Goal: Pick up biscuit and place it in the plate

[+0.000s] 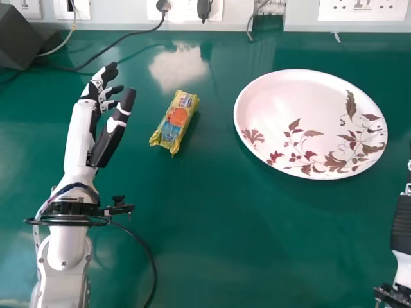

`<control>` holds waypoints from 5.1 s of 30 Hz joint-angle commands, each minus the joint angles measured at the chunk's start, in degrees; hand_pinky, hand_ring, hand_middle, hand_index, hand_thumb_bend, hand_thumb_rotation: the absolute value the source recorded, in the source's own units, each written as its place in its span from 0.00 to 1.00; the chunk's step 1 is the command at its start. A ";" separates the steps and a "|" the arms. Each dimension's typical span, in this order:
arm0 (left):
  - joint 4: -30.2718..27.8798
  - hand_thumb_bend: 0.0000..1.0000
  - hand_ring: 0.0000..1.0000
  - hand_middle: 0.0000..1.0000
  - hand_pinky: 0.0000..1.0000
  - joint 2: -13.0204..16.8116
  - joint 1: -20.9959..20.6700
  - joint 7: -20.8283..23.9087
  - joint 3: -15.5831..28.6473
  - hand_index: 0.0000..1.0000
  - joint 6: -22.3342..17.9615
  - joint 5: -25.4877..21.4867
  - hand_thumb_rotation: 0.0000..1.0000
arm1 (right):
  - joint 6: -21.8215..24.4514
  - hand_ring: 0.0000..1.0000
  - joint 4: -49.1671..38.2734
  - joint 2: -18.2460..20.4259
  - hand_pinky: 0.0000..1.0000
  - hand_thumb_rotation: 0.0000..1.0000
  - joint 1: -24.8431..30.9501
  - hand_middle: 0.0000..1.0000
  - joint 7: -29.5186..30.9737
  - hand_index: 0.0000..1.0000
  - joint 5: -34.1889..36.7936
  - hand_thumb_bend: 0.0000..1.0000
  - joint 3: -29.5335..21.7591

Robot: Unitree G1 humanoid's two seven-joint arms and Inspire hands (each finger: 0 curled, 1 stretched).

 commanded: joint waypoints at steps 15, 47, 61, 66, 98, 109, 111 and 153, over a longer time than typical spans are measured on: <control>-2.41 1.00 0.84 0.96 0.71 3.49 -3.88 0.48 -5.30 0.94 6.64 13.48 0.58 | 0.40 1.00 -1.35 2.01 1.00 0.34 -0.75 1.00 -1.54 1.00 -0.15 1.00 0.46; 2.76 1.00 0.82 0.95 0.66 0.70 -9.50 1.68 -14.48 0.94 20.39 29.89 0.62 | -0.76 1.00 -2.21 2.33 0.99 0.33 -0.71 1.00 -2.02 1.00 -1.42 1.00 0.95; 7.59 1.00 0.84 0.97 0.68 -1.60 -11.46 3.96 -15.37 0.96 24.57 30.23 0.61 | -0.08 1.00 -2.53 1.58 0.98 0.34 -1.10 1.00 -1.97 1.00 -0.98 1.00 1.04; 9.98 1.00 0.82 0.97 0.68 -2.06 -13.57 4.39 -15.79 0.95 26.85 30.74 0.61 | 0.05 1.00 -1.73 1.44 0.95 0.34 -1.72 1.00 -2.32 1.00 -1.07 0.99 0.74; 24.51 1.00 0.81 0.97 0.66 -4.46 -24.07 5.54 -19.61 0.95 33.33 27.20 0.62 | 1.35 1.00 -4.74 1.18 0.88 0.26 -1.69 1.00 -5.14 0.99 -1.72 1.00 0.78; 30.30 1.00 0.82 0.94 0.66 -2.96 -26.10 7.21 -19.60 0.92 33.33 24.75 0.63 | 1.42 1.00 -6.03 0.68 0.87 0.22 -1.81 1.00 -6.65 0.97 -3.29 0.99 1.07; 31.14 1.00 0.82 0.95 0.65 -2.71 -26.50 7.17 -19.78 0.92 33.84 24.63 0.63 | 1.53 1.00 -6.20 0.73 0.86 0.21 -1.83 1.00 -6.99 0.96 -3.44 0.99 1.16; 34.43 1.00 0.82 0.96 0.66 10.56 -32.60 -16.19 -25.70 0.93 42.61 26.35 0.57 | 1.29 1.00 -6.12 2.14 0.90 0.13 -0.85 1.00 -6.37 0.86 -2.37 0.96 2.68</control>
